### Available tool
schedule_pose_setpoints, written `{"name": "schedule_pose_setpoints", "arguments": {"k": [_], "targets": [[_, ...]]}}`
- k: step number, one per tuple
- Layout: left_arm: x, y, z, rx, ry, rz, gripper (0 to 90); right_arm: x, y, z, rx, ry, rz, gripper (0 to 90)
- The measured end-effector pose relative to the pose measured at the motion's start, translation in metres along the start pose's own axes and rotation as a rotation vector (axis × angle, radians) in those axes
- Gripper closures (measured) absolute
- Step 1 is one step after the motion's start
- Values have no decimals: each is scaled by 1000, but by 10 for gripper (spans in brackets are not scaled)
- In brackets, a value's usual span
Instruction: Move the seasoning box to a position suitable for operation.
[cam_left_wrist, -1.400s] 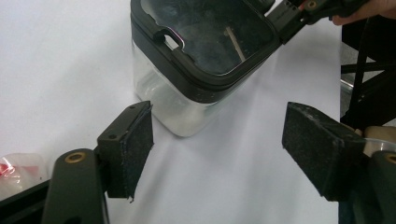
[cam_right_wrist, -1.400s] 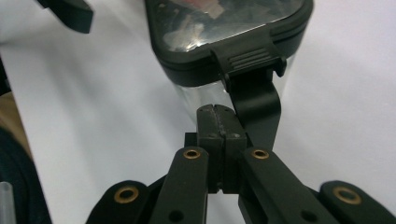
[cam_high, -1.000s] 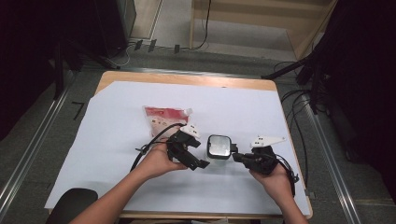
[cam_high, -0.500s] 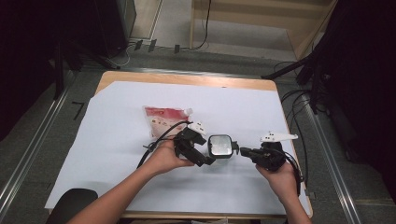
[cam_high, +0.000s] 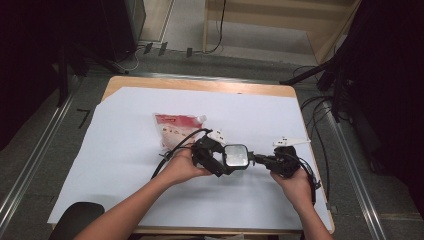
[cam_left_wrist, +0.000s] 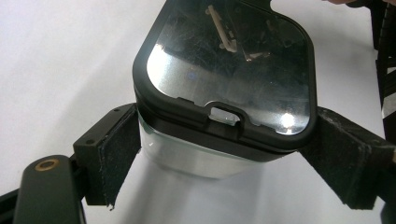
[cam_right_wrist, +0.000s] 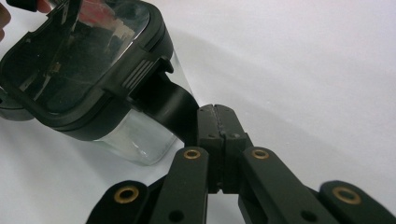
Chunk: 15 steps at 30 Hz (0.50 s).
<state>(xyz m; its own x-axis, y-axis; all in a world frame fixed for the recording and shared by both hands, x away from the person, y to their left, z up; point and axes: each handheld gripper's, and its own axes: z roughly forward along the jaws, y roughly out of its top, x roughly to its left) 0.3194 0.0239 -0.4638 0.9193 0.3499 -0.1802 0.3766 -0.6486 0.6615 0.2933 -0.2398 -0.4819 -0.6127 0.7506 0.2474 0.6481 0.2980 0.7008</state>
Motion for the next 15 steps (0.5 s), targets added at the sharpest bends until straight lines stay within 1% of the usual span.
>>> {"name": "schedule_pose_setpoints", "arguments": {"k": [1,3,4,8,9,11,12,15], "targets": [[-1,1,-1,-2,9,8,157,0,0,-1,0,-2,-10,900],[-2,2,-1,-3,11,10,156,1,0,-1,1,-5,-16,900],[-3,3,-2,0,20,8,157,1,0,-1,2,-5,-17,900],[-4,4,-4,-6,20,5,160,1,0,-1,6,-8,-21,900],[-4,5,-5,-5,15,-2,159,1,0,-1,7,-8,-22,900],[-5,5,-5,-8,22,-2,162,2,0,-1,8,-10,-23,900],[-6,6,-5,-3,30,9,162,2,0,-1,8,-10,-23,900],[-6,6,-6,-5,30,11,163,2,0,-1,8,-10,-22,900]]}}
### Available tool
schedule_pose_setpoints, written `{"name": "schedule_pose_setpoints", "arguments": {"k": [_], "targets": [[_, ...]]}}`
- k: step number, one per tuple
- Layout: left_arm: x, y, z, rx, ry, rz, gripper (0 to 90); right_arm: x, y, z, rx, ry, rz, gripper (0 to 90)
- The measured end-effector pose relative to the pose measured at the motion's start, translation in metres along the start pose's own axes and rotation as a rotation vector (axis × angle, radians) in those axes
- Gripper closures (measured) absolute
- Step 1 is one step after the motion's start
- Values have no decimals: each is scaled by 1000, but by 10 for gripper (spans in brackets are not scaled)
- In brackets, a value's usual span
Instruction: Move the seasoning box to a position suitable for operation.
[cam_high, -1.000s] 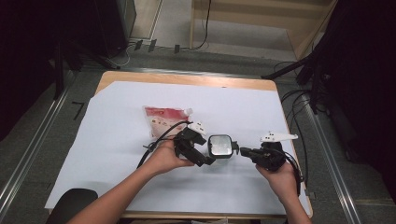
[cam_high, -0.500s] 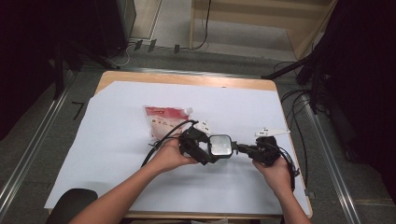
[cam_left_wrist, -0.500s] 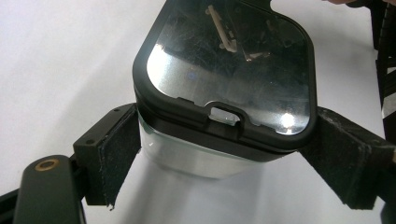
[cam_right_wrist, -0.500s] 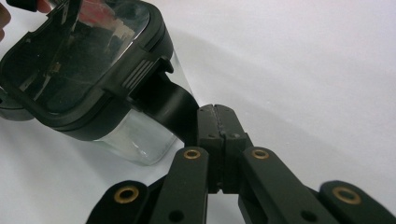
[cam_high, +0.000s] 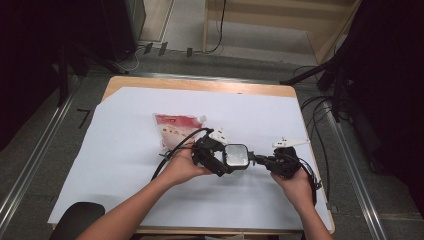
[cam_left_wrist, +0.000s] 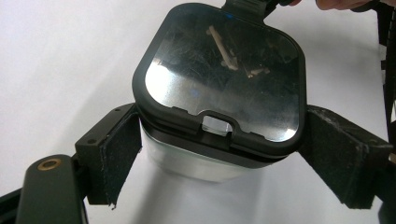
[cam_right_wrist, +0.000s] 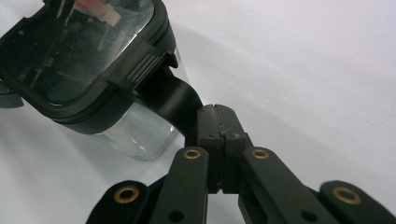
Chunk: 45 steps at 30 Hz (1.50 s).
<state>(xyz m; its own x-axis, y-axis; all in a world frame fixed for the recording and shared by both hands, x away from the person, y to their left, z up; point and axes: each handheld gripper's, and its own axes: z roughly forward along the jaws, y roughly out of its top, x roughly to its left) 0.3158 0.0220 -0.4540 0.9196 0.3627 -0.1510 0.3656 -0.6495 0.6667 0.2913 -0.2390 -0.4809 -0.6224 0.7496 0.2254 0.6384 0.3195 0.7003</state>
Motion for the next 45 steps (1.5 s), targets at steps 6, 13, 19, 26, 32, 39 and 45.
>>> {"name": "schedule_pose_setpoints", "arguments": {"k": [6,13,19,26,32,39,45], "targets": [[0,3,-2,5,1,1,161,0,0,-1,3,2,0,900],[-1,5,-5,1,0,-3,160,0,0,-1,3,2,-2,900],[-3,8,-8,1,8,6,161,0,0,-1,0,2,0,900],[5,9,-23,-109,-28,-48,370,1,0,-1,-2,11,-3,900],[-1,9,-16,-29,1,-18,243,4,0,2,13,11,-14,900],[-8,1,-2,11,40,-15,139,4,1,1,6,10,-14,900],[-8,-3,1,-2,49,-2,161,2,2,2,-8,12,-4,889]]}}
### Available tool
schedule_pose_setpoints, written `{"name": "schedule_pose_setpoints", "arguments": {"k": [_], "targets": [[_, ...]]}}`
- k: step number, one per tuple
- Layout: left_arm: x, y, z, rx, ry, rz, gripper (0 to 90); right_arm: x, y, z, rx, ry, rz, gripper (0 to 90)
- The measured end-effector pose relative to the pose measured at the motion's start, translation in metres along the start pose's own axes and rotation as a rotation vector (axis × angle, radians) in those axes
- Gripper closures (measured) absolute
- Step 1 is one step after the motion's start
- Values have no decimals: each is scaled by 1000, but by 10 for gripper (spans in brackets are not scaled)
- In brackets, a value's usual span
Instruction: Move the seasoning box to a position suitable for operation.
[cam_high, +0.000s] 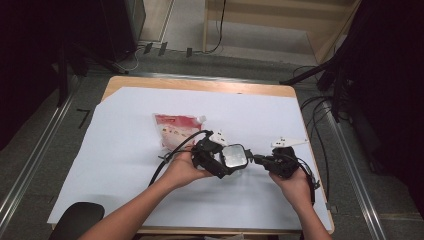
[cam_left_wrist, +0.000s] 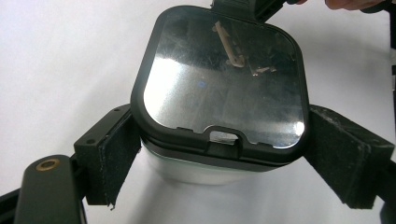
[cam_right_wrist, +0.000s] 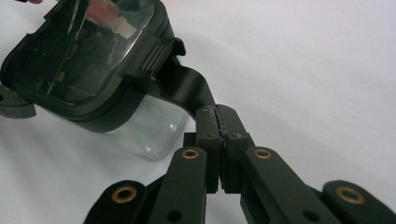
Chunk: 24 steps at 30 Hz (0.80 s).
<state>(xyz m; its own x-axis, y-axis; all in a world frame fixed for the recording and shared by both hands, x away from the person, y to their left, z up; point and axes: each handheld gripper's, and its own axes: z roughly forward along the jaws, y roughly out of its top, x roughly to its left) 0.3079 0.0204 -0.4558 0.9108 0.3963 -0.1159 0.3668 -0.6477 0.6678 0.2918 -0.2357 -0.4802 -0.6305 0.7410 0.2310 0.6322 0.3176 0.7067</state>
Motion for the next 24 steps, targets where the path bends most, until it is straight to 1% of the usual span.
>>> {"name": "schedule_pose_setpoints", "arguments": {"k": [1,5,7,11,12,14,15,17,20,21,24], "targets": [[-1,1,-1,2,4,7,166,-1,0,1,-1,-2,-1,892],[0,2,-2,9,-2,-1,168,1,0,2,-1,-2,1,900],[-1,3,-4,7,9,7,170,1,0,2,-1,3,0,900],[-2,6,-7,-2,12,19,173,1,0,2,-1,4,0,900],[-2,7,-7,0,7,20,172,1,0,2,-1,5,1,900],[-2,8,-8,-8,14,24,173,1,0,2,-3,5,-1,900],[-3,9,-9,-2,16,29,173,1,0,2,-3,6,1,900],[-3,10,-10,0,16,25,173,1,0,2,-2,6,0,900],[-5,13,-11,2,23,40,174,1,0,2,-3,5,1,900],[-6,14,-11,5,23,46,174,1,0,3,-2,5,4,900],[-6,15,-11,-1,23,41,174,1,1,3,-4,13,17,900]]}}
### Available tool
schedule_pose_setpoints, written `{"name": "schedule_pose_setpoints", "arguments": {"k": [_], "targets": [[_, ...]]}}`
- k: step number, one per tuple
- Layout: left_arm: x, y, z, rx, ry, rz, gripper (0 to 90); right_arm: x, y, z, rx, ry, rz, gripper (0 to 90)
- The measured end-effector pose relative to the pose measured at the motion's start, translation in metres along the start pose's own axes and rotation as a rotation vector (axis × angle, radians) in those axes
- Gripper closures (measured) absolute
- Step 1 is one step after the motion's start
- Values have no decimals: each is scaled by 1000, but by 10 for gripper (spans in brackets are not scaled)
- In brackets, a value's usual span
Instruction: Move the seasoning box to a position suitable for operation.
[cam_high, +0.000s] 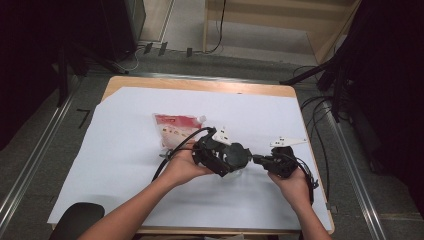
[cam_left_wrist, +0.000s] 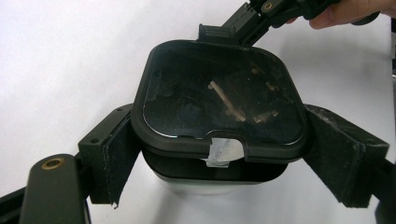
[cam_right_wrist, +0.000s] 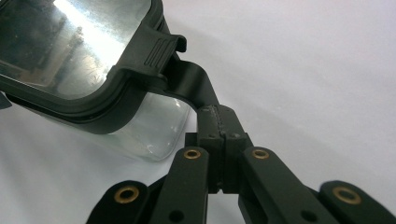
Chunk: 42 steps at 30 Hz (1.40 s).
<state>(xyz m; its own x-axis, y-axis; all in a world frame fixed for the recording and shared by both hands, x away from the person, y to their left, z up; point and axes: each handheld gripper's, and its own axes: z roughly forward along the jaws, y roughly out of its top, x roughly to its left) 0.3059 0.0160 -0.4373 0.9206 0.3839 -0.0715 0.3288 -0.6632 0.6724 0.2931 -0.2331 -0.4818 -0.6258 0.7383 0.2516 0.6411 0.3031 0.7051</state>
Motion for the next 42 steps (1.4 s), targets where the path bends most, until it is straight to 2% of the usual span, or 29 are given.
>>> {"name": "schedule_pose_setpoints", "arguments": {"k": [8,9,11,17,22,23,24,25,30,37,42], "targets": [[-1,6,-1,4,2,7,178,-5,7,7,-4,-3,10,900],[0,8,-3,-18,-18,-6,190,-6,8,8,-2,-3,3,900],[0,10,-4,-25,-21,-14,191,-6,8,9,1,-3,3,900],[-2,17,-5,-20,-13,-10,191,-5,8,9,3,-3,4,900],[-1,25,-6,-20,-27,-19,197,-5,8,8,2,-5,1,900],[0,26,-7,-25,-56,-22,244,-5,8,8,2,-5,-1,900],[1,27,-8,-49,-113,-36,339,-4,8,8,3,-5,-2,900],[0,30,-8,-38,-112,-36,398,-4,7,8,4,-4,-1,900],[-3,36,-7,-9,-93,-21,397,-3,7,7,1,2,-3,900],[-6,45,-10,22,-99,-9,467,-2,6,6,0,9,-5,900],[-9,49,-9,26,-119,11,576,0,5,5,4,5,0,900]]}}
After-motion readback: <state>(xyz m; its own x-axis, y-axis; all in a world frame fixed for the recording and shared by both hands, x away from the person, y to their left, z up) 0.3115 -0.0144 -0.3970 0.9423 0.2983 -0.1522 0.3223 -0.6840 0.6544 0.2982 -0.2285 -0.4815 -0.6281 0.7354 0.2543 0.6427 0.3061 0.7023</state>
